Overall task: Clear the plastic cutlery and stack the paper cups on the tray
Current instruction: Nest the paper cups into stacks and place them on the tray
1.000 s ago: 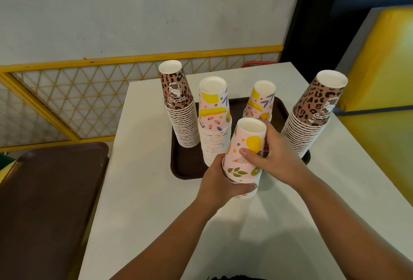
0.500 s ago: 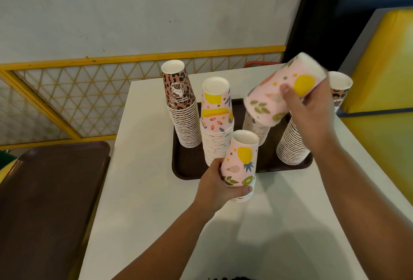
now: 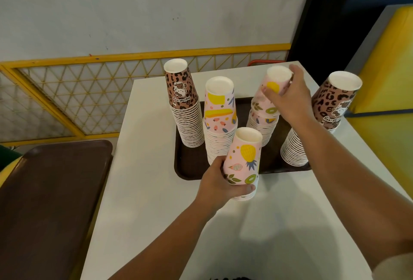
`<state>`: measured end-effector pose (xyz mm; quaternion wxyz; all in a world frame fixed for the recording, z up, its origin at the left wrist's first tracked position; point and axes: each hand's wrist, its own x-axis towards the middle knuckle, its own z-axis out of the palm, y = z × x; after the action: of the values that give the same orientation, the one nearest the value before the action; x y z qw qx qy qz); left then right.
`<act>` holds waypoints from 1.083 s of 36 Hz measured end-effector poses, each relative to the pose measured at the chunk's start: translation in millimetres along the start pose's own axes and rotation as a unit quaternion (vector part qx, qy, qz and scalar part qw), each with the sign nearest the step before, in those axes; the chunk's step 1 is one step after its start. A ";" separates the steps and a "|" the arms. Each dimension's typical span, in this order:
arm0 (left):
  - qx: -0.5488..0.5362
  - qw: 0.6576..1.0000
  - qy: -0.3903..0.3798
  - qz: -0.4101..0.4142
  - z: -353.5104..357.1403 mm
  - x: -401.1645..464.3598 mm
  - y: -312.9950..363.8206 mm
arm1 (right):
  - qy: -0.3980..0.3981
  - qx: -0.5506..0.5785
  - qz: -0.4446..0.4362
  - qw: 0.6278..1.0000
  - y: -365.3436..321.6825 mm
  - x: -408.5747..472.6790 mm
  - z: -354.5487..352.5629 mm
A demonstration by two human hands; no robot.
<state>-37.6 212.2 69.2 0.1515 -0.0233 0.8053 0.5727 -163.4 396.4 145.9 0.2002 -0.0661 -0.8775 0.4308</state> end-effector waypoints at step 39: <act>0.007 0.999 -0.018 0.036 5.4 -4.9 9.3 | -0.190 0.134 -0.050 0.971 -5.4 -102.8 -26.8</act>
<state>-33.7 219.7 77.4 0.1454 0.0176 0.8065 0.5727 -58.6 382.9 134.6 0.0585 0.0883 -0.8360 0.5384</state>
